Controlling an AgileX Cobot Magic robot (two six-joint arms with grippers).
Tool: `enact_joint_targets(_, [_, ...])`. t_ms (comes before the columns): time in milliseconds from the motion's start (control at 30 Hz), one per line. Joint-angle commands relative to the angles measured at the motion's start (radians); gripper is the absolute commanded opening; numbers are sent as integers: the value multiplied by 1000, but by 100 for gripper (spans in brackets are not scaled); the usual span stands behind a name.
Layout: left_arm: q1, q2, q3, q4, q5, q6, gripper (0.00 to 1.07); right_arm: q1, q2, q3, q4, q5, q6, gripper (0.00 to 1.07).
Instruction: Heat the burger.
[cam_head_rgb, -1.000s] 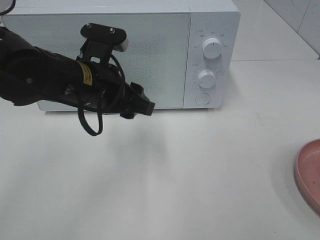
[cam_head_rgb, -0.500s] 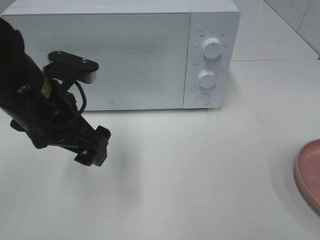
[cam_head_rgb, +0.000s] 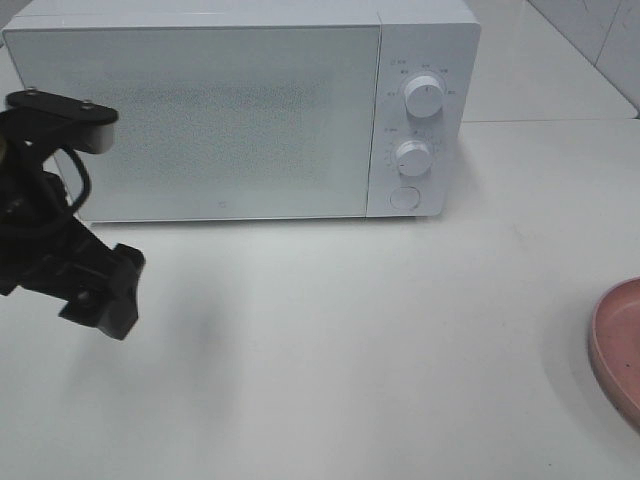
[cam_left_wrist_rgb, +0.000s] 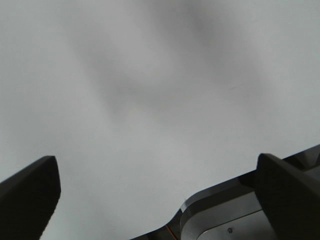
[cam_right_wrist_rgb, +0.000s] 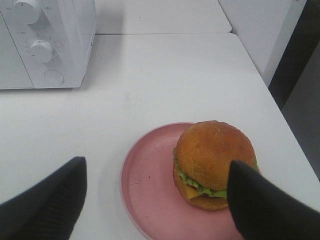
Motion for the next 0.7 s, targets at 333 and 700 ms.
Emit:
enact_joint_targets(333, [470,-94,1,-204,155,208,98,-7,-24,1,3,-8,-13,73])
enact_joint_targets(700, [533,-287,48,-194,218,232,98,-7,-24,1,3,-8,-13,73])
